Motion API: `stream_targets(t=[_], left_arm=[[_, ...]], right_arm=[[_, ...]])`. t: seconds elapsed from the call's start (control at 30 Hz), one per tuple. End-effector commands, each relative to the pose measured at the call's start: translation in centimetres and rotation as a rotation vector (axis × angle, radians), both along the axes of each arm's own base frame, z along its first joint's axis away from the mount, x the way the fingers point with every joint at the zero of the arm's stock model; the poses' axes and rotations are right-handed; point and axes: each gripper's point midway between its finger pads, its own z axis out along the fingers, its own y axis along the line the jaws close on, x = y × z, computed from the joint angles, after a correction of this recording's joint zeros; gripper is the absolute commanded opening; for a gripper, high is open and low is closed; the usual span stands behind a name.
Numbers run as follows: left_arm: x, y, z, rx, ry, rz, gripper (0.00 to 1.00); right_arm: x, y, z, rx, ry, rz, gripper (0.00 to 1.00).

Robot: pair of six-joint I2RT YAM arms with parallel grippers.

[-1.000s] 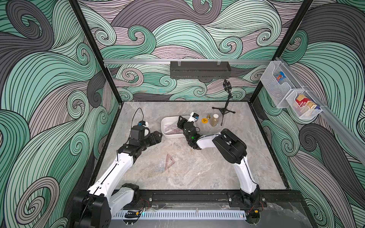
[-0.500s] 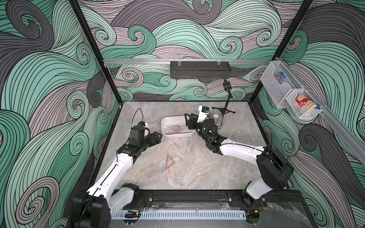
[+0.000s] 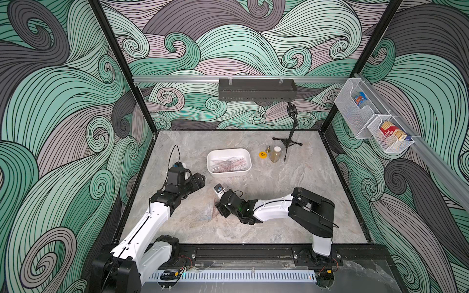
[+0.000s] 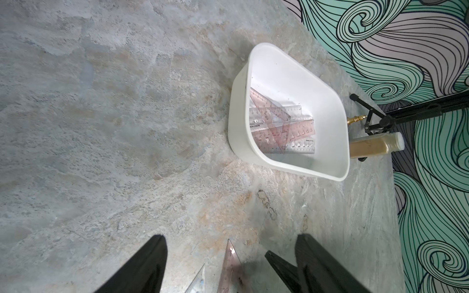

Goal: Put the scattered rulers into the storage box
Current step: Pick up the ruler from the center of the board.

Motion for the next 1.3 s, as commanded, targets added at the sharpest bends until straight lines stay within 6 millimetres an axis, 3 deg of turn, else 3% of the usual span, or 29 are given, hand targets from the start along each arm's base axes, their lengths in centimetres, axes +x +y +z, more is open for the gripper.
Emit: stream_targets(t=[0.0,0.37,0.5,0.63,0.83,0.93,1.1,1.27], left_arm=[[0.0,0.1,-0.7,-0.005,0.014,0.014,0.83],[0.3,-0.3,-1.4,-0.010,0.034,-0.011,0.83],[0.1,-0.7,-1.8,-0.023,0.041,-0.032,0.83],[0.1,-2.5,-1.8,-0.093,0.043,-0.115,0.82],[-0.5,-4.2,-2.8,-0.148,0.111,-0.198,0.80],[-0.7,-4.6,-3.0,-0.171,0.111,-0.214,0.80],[-1.4,-5.3,-2.5,-0.187,0.097,-0.239,0.79],[-3.2,-6.3,-3.0,-0.205,0.114,-0.281,0.79]], right_arm=[[0.2,-0.9,-0.8,-0.108,-0.048,0.008,0.64],[-0.1,-3.9,-1.9,-0.163,-0.058,-0.050,0.62],[0.0,-5.7,-2.2,-0.182,-0.068,-0.101,0.59],[0.1,-8.5,-2.1,-0.220,-0.089,-0.174,0.57],[-0.8,-11.8,-1.4,-0.149,-0.023,-0.260,0.55],[-1.9,-11.2,-0.7,-0.066,0.060,-0.258,0.55],[-3.4,-7.8,3.7,0.170,0.202,-0.187,0.58],[-3.7,-9.0,4.2,0.335,0.331,-0.149,0.59]])
